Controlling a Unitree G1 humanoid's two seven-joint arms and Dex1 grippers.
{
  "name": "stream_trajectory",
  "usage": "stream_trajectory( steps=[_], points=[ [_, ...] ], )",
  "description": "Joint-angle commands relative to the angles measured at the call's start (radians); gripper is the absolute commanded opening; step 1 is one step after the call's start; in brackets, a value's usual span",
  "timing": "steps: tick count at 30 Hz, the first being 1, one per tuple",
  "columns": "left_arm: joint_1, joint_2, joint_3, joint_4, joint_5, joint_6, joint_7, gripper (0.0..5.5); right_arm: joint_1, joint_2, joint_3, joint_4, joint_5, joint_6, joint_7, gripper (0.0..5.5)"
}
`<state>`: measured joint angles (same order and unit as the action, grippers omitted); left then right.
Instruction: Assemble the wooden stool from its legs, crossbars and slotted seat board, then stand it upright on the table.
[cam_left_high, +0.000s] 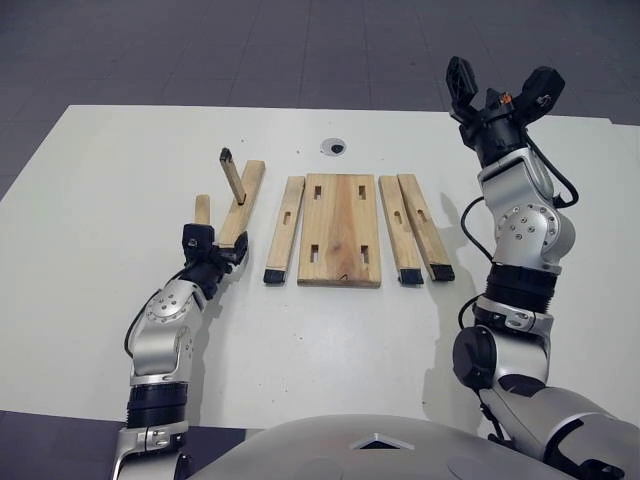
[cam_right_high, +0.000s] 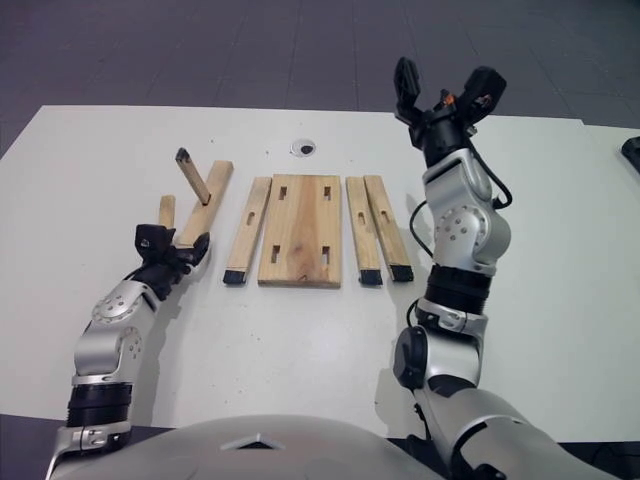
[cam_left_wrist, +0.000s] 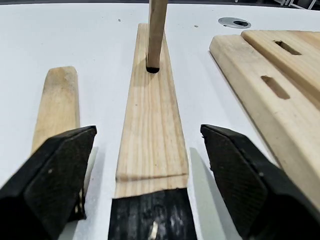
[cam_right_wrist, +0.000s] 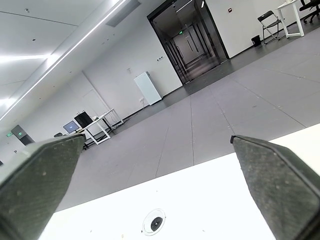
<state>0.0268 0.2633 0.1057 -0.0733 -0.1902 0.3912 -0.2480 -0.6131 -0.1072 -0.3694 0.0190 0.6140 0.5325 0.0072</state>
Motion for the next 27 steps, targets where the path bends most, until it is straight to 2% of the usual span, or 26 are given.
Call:
stream_trajectory(
  steps=[1,3,7,10,13,18,27],
  points=[
    [-0.022,0.035,-0.032,0.034,0.015,0.111,-0.021,4.68,0.014,0.010,-0.003,-0.016,0.006,-0.005,-0.014,5.40],
    [-0.034,0.042,-0.032,0.033,0.015,0.153,-0.014,4.97,0.017,0.014,-0.004,-0.018,0.008,-0.006,-0.016,5.40],
    [-0.051,0.049,-0.033,0.020,0.016,0.191,-0.014,4.51,0.023,0.018,-0.006,-0.025,0.011,-0.010,-0.019,5.40],
    [-0.046,0.058,-0.048,0.030,0.040,0.184,-0.010,3.94,0.026,0.022,-0.007,-0.029,0.011,-0.014,-0.021,5.40],
    [-0.048,0.068,-0.059,0.038,0.068,0.154,-0.003,4.28,0.029,0.024,-0.007,-0.034,0.013,-0.019,-0.023,5.40],
    [-0.041,0.064,-0.080,0.036,0.071,0.152,-0.014,5.21,0.030,0.025,-0.010,-0.037,0.018,-0.024,-0.025,5.40],
    [-0.076,0.045,-0.074,0.057,-0.013,0.267,-0.061,3.84,0.017,0.034,-0.020,-0.030,0.029,-0.034,-0.034,5.40]
  ],
)
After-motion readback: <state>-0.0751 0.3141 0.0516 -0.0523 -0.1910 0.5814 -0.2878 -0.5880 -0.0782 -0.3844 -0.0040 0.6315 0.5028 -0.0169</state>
